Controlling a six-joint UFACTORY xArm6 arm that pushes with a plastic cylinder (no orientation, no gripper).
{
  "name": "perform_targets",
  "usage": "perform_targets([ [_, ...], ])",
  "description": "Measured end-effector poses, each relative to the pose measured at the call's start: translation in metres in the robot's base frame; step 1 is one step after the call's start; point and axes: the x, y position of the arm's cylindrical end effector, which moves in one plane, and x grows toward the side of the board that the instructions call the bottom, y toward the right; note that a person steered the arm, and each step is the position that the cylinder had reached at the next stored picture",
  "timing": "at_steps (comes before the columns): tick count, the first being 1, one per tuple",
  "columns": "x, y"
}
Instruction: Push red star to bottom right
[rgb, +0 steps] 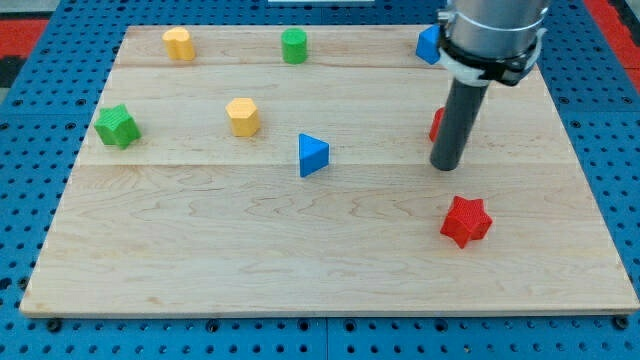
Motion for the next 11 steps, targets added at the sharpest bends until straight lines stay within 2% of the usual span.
perform_targets([
  [1, 0.016, -0.022],
  [6, 0.02, -0.021],
  [8, 0.052, -0.019],
  [9, 0.064, 0.045],
  [10, 0.064, 0.017],
  [11, 0.045, -0.034],
])
